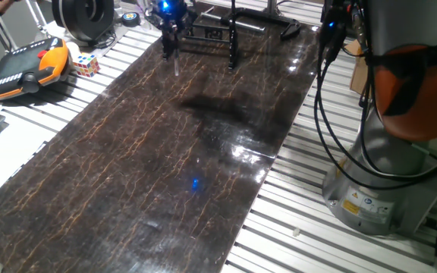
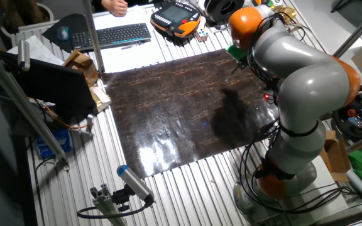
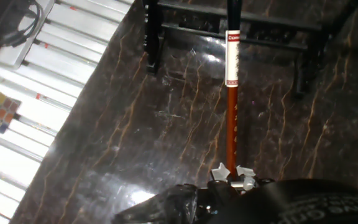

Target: Place the brush on the pen rack

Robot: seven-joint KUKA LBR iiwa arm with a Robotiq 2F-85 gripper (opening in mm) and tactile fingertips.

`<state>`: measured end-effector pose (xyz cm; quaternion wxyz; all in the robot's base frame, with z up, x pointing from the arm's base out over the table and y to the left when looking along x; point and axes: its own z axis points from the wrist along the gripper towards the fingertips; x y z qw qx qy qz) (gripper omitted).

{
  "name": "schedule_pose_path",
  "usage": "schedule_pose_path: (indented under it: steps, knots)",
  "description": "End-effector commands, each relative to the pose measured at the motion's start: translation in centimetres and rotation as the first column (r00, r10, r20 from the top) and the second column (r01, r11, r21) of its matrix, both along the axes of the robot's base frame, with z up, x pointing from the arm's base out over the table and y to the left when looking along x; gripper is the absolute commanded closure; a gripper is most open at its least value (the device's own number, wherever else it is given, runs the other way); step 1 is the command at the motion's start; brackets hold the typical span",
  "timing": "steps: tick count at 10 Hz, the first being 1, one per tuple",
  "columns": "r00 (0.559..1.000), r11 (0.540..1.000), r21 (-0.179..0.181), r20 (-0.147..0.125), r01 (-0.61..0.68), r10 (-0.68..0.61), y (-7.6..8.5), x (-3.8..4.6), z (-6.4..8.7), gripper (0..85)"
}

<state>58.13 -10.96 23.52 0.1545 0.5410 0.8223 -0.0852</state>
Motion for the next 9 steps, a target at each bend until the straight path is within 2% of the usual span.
schedule_pose_path:
  steps: [1, 3, 4, 5, 7, 8, 9]
  knots:
    - [0.999, 0.999, -0.017, 0.028, 0.048, -0.047, 0.02, 0.01, 0.01, 84.0]
    - [0.984, 0.988, -0.04, 0.097, 0.151, -0.146, 0.02, 0.01, 0.01, 84.0]
    - [0.973, 0.979, -0.042, 0.122, 0.201, -0.195, 0.02, 0.01, 0.01, 84.0]
    - [0.966, 0.973, -0.037, 0.133, 0.229, -0.222, 0.02, 0.01, 0.01, 84.0]
    - [0.951, 0.963, -0.034, 0.173, 0.267, -0.257, 0.02, 0.01, 0.01, 84.0]
    - [0.946, 0.96, -0.03, 0.186, 0.277, -0.267, 0.02, 0.01, 0.01, 84.0]
    - [0.946, 0.961, -0.024, 0.184, 0.277, -0.268, -0.32, 0.0, 0.08, 84.0]
